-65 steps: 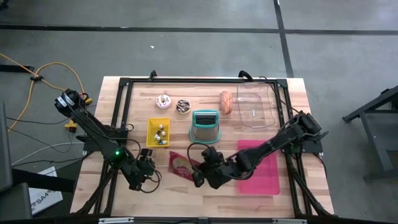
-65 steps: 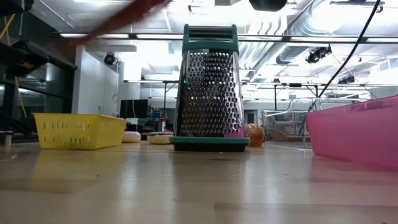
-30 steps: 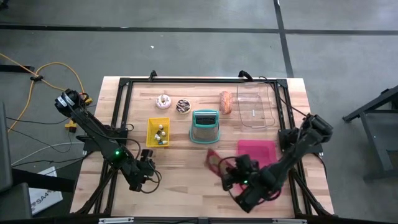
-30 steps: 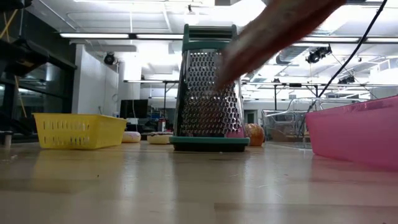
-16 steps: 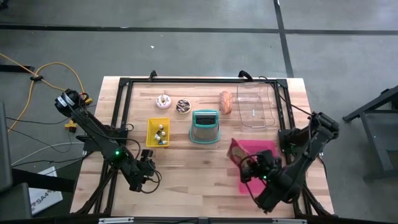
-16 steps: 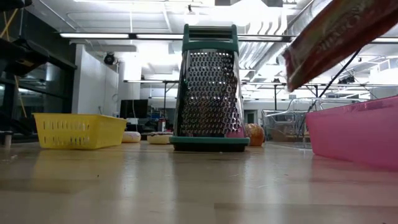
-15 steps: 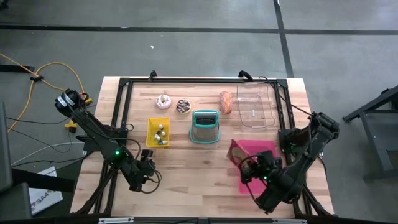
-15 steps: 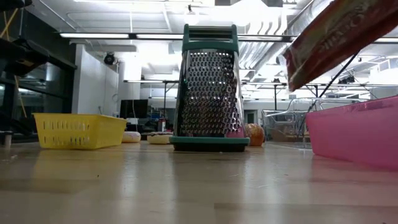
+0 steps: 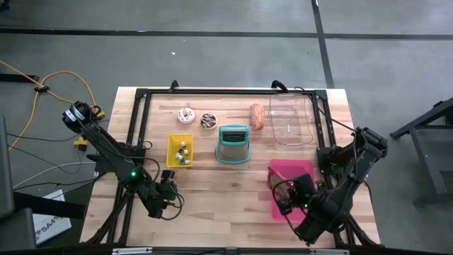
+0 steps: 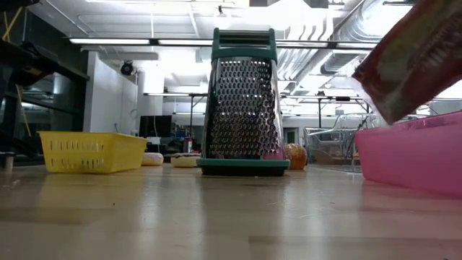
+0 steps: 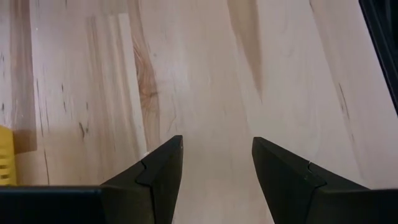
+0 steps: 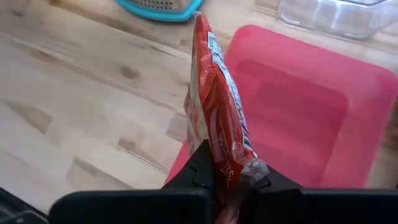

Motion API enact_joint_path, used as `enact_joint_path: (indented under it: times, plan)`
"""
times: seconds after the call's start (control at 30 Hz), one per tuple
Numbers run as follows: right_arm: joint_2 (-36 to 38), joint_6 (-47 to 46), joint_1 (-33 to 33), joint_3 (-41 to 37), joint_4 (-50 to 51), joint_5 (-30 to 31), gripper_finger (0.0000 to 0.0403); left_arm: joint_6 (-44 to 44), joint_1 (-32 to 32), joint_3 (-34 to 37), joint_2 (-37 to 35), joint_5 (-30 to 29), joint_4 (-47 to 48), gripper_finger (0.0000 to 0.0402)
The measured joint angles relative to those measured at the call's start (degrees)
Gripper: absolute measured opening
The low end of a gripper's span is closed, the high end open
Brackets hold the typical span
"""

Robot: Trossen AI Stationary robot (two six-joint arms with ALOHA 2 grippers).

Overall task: Pick & Place Food Item
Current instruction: Put the popcorn bag into the pink bin

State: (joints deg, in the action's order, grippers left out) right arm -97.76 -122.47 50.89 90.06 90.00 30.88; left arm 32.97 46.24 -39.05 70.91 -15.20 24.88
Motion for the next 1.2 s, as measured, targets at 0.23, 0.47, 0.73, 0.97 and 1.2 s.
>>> enact_joint_path:
  times: [0.23,0.47,0.73,0.97,1.2]
  plan:
    - [0.44,-3.23,2.69,-0.01,0.07,6.99,0.0011,0.19,0.0,0.0,0.0,-0.09,-1.55,0.0189]
    - [0.42,-7.06,5.42,0.0,0.04,9.72,0.0011,1.53,0.0,0.0,0.0,-0.09,-1.94,0.0189]
    - [0.42,-6.89,8.59,0.0,0.04,6.34,0.0011,1.55,0.0,0.0,0.0,-0.09,-3.73,0.0189]
    - [0.42,-9.43,12.24,0.0,0.04,5.17,0.0011,1.55,0.0,0.0,0.0,-0.09,-5.76,0.0189]
    - [0.42,-9.88,13.7,-0.01,-0.01,8.02,0.0011,1.53,0.0,0.02,0.0,-0.09,-8.72,0.0189]
